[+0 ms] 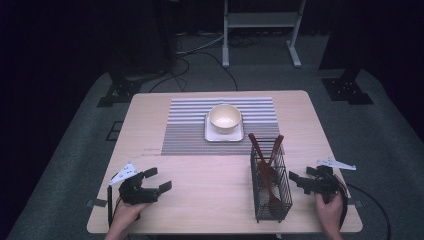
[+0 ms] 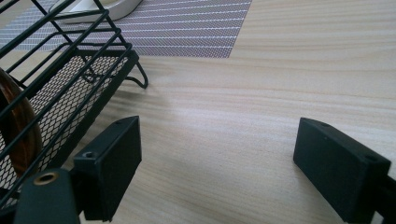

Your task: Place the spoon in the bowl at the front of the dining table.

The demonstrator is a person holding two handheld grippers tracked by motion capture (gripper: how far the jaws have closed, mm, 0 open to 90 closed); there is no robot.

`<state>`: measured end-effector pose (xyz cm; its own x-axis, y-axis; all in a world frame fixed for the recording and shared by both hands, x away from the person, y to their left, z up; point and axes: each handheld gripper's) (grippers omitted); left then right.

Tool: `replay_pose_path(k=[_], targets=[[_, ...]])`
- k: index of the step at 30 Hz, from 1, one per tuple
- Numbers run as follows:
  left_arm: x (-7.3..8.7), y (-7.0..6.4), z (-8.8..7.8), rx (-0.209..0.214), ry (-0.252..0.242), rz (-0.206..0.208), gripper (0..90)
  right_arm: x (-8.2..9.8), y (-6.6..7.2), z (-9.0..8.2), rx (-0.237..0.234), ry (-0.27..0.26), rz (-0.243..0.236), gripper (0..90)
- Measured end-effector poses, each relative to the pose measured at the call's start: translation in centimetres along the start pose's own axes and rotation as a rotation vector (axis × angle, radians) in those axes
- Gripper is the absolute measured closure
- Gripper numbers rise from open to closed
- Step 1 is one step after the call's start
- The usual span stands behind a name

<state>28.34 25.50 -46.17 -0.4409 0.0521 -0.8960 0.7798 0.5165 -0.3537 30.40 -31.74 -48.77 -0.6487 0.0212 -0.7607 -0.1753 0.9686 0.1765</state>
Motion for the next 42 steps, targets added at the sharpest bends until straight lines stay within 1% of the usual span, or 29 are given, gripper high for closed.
replay_pose_path(k=[4, 7, 8, 12, 13, 17, 18, 20, 22, 30, 31, 32, 34, 35, 39, 42], targets=[[-0.1, -0.2, 0.0, -0.005, -0.008, 0.004, 7.2, 0.0, 0.0, 0.0, -0.001, -0.001, 0.002, 14.1], [-0.2, -0.3, 0.1, -0.002, -0.001, 0.008, 7.2, 0.0, -0.1, 0.0, -0.002, -0.002, 0.003, 14.1], [-0.1, -0.5, 0.3, 0.005, 0.010, 0.009, 7.2, 0.0, 0.0, 0.0, 0.000, -0.004, 0.002, 14.1], [-0.1, -0.7, 0.6, 0.017, 0.013, 0.008, 7.2, 0.0, 0.0, 0.0, 0.002, -0.004, -0.001, 14.1], [-0.1, -0.9, 0.8, 0.027, 0.014, 0.001, 7.2, 0.0, 0.0, 0.0, 0.004, -0.004, 0.003, 14.1], [-0.1, -1.3, 1.1, 0.034, 0.024, 0.014, 7.2, 0.0, 0.0, 0.0, 0.005, -0.001, 0.001, 14.1], [-0.1, -1.5, 1.3, 0.042, 0.025, 0.020, 7.2, 0.0, 0.0, 0.0, 0.003, 0.001, -0.001, 14.1], [0.0, -1.7, 1.5, 0.045, 0.037, 0.021, 7.2, 0.0, 0.0, 0.0, 0.004, 0.001, -0.001, 14.1], [0.0, -1.7, 1.6, 0.049, 0.034, 0.017, 7.2, 0.0, 0.0, 0.0, 0.003, -0.001, 0.003, 14.1], [-0.1, -2.4, 2.2, 0.047, 0.033, 0.022, 7.2, 0.0, -0.1, 0.0, -0.004, 0.001, 0.005, 14.1], [-0.2, -2.5, 2.3, 0.053, 0.028, 0.021, 7.2, 0.0, -0.1, 0.0, -0.003, 0.001, 0.006, 14.1], [-0.2, -2.6, 2.4, 0.069, 0.021, 0.007, 7.2, 0.0, -0.1, 0.0, -0.002, 0.001, 0.008, 14.1], [-0.2, -2.7, 2.5, 0.073, 0.020, 0.004, 7.2, 0.0, -0.1, 0.0, -0.001, 0.002, 0.009, 14.1], [-0.3, -2.8, 2.7, 0.073, 0.027, 0.010, 7.2, 0.0, -0.1, 0.1, 0.003, 0.002, 0.005, 14.1], [-0.3, -3.0, 2.9, 0.084, 0.029, 0.005, 7.2, 0.0, 0.0, 0.1, 0.005, 0.002, 0.002, 14.1], [-0.4, -3.2, 3.1, 0.092, 0.038, 0.011, 7.2, 0.0, -0.1, 0.1, 0.005, 0.003, 0.003, 14.1]])
Point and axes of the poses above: each handheld gripper's, and its own axes: z roughly forward along the jaws, x roughly out of its underside, y roughly to its left, and after that the axes turned 11 degrees about x, right-handed
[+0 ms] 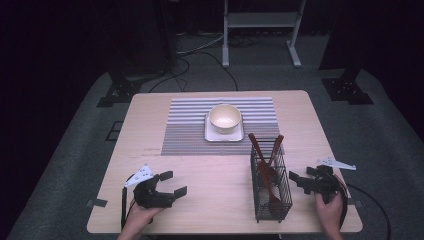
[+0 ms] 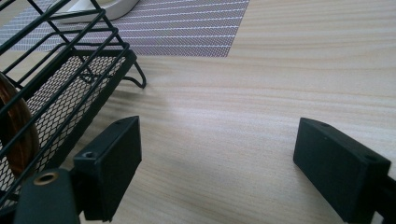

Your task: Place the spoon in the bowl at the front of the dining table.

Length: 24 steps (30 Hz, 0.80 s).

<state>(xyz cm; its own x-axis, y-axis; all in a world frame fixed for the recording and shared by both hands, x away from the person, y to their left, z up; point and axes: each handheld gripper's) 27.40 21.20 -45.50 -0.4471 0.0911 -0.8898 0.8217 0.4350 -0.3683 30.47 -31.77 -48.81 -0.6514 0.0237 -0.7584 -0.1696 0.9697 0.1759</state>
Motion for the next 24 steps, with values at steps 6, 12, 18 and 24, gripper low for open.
replay_pose_path(k=[6, 12, 18, 24], targets=[[-0.2, -0.5, 0.6, 0.024, 0.016, 0.002, 7.2, 0.0, 0.0, 0.0, 0.002, 0.003, 0.000, 14.1], [-1.0, -1.1, 1.5, 0.055, 0.016, 0.008, 7.2, 0.0, 0.1, 0.0, 0.002, 0.003, -0.007, 14.1], [-1.9, -2.2, 3.4, 0.109, 0.047, 0.031, 7.2, 0.0, 0.1, 0.0, 0.002, 0.002, -0.006, 14.1], [-2.9, -3.2, 4.3, 0.143, 0.050, 0.054, 7.3, 0.0, 0.1, 0.0, 0.001, 0.002, -0.008, 14.1]])
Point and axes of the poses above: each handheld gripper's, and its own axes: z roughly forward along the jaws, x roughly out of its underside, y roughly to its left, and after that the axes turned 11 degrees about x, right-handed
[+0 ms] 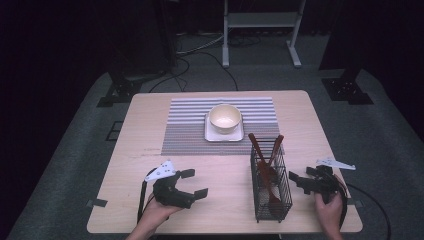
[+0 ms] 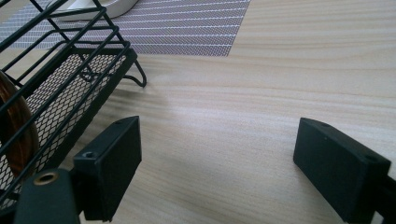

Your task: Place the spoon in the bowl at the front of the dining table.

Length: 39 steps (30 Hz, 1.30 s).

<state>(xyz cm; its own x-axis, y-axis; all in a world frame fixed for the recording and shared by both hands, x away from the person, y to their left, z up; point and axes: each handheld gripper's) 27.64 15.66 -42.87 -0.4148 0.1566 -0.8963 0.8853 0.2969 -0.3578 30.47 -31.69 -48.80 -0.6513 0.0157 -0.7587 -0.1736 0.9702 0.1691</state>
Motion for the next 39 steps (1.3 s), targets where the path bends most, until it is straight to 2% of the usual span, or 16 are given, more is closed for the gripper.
replay_pose_path(k=[4, 14, 30, 39], targets=[[-1.2, -0.9, 1.1, 0.034, 0.011, 0.029, 7.2, 0.0, 0.0, 0.0, -0.001, 0.000, -0.001, 14.1], [-2.3, -1.7, 2.9, 0.081, 0.029, 0.047, 7.2, 0.0, 0.0, 0.0, -0.003, -0.001, -0.003, 14.1], [-3.8, -2.5, 4.8, 0.123, 0.041, 0.066, 7.3, 0.0, 0.0, 0.0, -0.008, 0.001, -0.003, 14.1], [-4.4, -2.8, 5.7, 0.132, 0.047, 0.076, 7.2, 0.0, 0.0, 0.0, -0.010, 0.001, -0.004, 14.1]])
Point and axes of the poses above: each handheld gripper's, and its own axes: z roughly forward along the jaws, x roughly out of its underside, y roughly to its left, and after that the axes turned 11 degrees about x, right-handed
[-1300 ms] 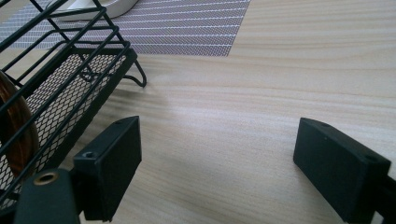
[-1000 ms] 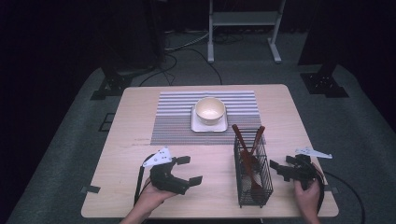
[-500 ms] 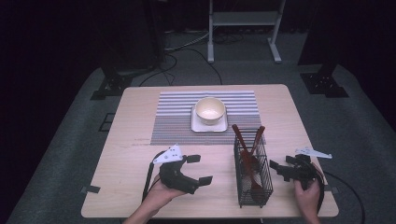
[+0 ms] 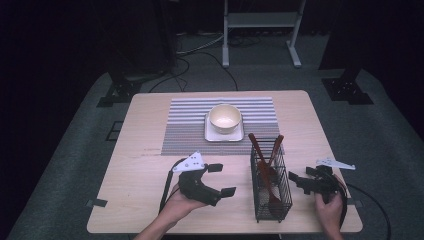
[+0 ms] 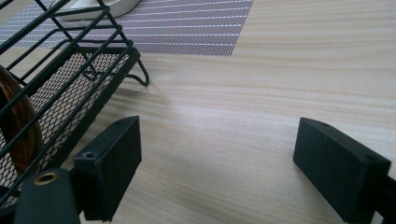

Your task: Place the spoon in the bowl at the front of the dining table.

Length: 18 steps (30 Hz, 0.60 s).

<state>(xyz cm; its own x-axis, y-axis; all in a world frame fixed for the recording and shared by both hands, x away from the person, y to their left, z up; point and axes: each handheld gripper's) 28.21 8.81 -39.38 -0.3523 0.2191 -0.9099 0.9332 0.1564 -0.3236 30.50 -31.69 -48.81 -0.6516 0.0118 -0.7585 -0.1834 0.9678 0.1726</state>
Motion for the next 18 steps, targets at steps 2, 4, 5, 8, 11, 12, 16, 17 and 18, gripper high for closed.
replay_pose_path(k=[2, 4, 5, 8, 11, 12, 16, 17, 18], targets=[[-0.1, 0.0, 0.2, 0.001, -0.002, -0.001, 7.2, 0.0, 0.0, 0.0, -0.001, 0.000, 0.000, 14.1], [-0.3, -0.1, 0.4, 0.007, 0.000, -0.005, 7.2, 0.0, 0.0, 0.0, -0.001, 0.001, -0.001, 14.1], [-0.3, -0.1, 0.5, 0.009, -0.001, -0.005, 7.2, 0.0, 0.0, 0.0, -0.002, 0.001, -0.001, 14.1], [-0.7, -0.2, 1.0, 0.019, -0.002, -0.003, 7.2, 0.0, 0.0, 0.0, -0.003, 0.003, 0.000, 14.1], [-1.0, -0.2, 1.3, 0.027, 0.003, -0.004, 7.2, 0.0, 0.0, 0.0, -0.004, 0.003, -0.001, 14.1], [-1.0, -0.2, 1.3, 0.027, 0.003, -0.004, 7.3, 0.0, 0.0, 0.0, -0.004, 0.003, -0.001, 14.1], [-1.4, -0.3, 1.8, 0.038, 0.004, -0.006, 7.3, 0.0, 0.0, 0.0, -0.005, 0.004, -0.001, 14.1], [-1.5, -0.3, 1.9, 0.040, 0.005, -0.003, 7.3, 0.0, 0.0, 0.0, -0.005, 0.004, -0.003, 14.1], [-1.6, -0.3, 2.0, 0.042, 0.005, -0.004, 7.3, 0.0, 0.0, 0.0, -0.005, 0.004, -0.003, 14.1]])
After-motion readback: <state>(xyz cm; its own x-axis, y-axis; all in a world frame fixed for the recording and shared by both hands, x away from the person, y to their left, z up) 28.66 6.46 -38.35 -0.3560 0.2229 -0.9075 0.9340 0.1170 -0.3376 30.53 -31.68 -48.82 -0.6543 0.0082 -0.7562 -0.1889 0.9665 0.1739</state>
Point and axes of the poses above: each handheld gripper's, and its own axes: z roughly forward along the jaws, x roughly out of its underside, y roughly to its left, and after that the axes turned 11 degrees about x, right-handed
